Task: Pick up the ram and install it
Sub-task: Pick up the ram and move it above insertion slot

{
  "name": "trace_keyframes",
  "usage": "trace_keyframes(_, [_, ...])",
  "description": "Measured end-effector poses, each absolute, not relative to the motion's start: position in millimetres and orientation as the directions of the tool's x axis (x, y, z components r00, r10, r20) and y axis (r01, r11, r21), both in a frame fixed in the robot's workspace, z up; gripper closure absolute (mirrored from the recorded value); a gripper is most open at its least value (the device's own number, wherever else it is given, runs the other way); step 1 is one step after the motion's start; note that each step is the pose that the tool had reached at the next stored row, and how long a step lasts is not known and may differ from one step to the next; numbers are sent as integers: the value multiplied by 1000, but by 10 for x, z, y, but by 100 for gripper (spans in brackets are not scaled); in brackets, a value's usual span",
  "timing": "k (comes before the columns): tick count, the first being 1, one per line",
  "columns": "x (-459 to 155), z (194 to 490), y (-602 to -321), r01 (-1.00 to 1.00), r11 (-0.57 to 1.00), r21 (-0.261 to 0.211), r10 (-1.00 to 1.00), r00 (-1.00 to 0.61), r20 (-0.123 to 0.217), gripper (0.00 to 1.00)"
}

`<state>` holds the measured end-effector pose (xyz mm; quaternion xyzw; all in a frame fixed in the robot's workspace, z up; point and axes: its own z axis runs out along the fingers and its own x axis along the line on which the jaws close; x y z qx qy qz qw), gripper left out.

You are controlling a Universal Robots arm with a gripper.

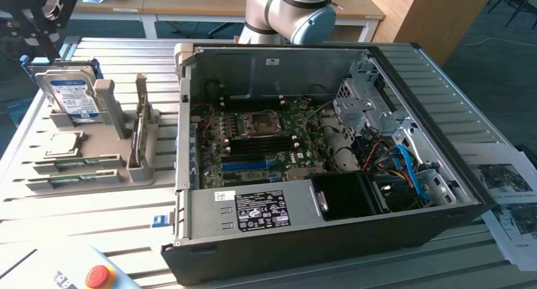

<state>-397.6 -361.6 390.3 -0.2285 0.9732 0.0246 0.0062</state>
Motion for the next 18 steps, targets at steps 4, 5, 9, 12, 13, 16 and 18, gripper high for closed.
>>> trace_keyframes(4, [-3976,3903,-3617,-507,861,45,-506,-862,-23,90])
trace_keyframes(5, [-3976,3903,-3616,-521,852,45,-521,-853,-23,90])
trace_keyframes(9, [-3976,3902,-3616,-581,812,45,-581,-814,-23,90])
trace_keyframes(12, [-3976,3901,-3616,-624,780,45,-624,-781,-23,90])
trace_keyframes(13, [-3976,3901,-3616,-638,769,45,-638,-770,-23,90])
trace_keyframes(16, [-3976,3899,-3616,-678,733,45,-678,-735,-23,90])
trace_keyframes(18, [-3976,3898,-3616,-704,709,45,-704,-710,-23,90])
